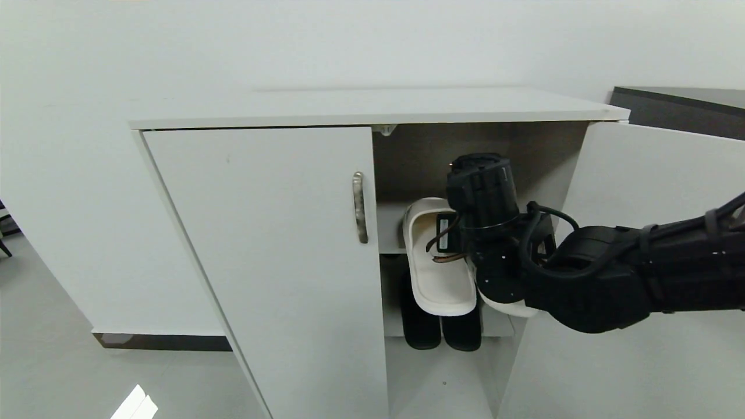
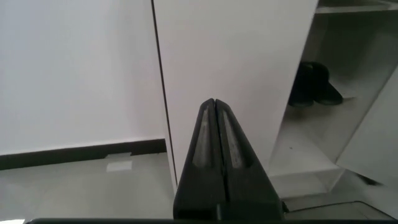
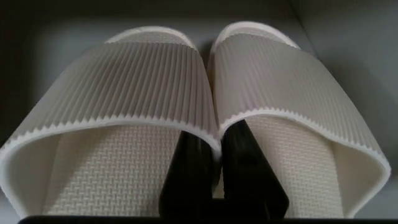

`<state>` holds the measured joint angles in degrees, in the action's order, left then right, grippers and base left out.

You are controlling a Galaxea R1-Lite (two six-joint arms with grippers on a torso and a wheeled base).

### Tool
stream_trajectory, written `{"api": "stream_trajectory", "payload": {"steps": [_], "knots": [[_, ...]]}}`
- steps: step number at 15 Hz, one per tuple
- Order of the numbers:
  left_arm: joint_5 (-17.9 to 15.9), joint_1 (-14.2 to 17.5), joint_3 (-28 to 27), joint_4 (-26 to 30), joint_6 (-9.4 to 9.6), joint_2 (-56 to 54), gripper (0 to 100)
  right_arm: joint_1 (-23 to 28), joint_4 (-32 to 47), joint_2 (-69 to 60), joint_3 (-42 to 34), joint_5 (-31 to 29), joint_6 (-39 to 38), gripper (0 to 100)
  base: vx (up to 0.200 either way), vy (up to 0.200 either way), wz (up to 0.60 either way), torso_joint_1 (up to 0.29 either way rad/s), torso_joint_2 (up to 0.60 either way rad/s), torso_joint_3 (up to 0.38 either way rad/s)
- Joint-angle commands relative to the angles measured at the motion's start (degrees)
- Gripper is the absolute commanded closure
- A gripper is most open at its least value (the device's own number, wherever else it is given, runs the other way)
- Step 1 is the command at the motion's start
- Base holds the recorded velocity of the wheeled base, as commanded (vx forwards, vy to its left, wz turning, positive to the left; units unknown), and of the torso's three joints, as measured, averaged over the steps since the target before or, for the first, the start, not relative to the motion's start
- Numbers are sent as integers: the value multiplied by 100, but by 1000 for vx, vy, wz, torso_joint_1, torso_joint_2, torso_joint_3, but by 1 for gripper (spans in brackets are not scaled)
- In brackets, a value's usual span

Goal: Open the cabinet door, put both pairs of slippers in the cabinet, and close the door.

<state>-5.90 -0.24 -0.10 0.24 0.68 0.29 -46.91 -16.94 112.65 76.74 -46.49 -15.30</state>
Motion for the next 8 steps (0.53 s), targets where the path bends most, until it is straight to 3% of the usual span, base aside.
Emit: {"api": "stream_trajectory", "payload": {"steps": [1,3,8], "knots": [[1,-2,1,2,2,-3,100,173,-2,292,263,0,71,100,200,0,0,-2,7,7],[10,-2,1,2,2,-3,100,235,-11,424,421,35,124,100,200,0,0,5,7,2],[10,-2,1,2,2,-3,100,428,-2,855,1115,53,247,100,0,0,0,0,0,0]]}}
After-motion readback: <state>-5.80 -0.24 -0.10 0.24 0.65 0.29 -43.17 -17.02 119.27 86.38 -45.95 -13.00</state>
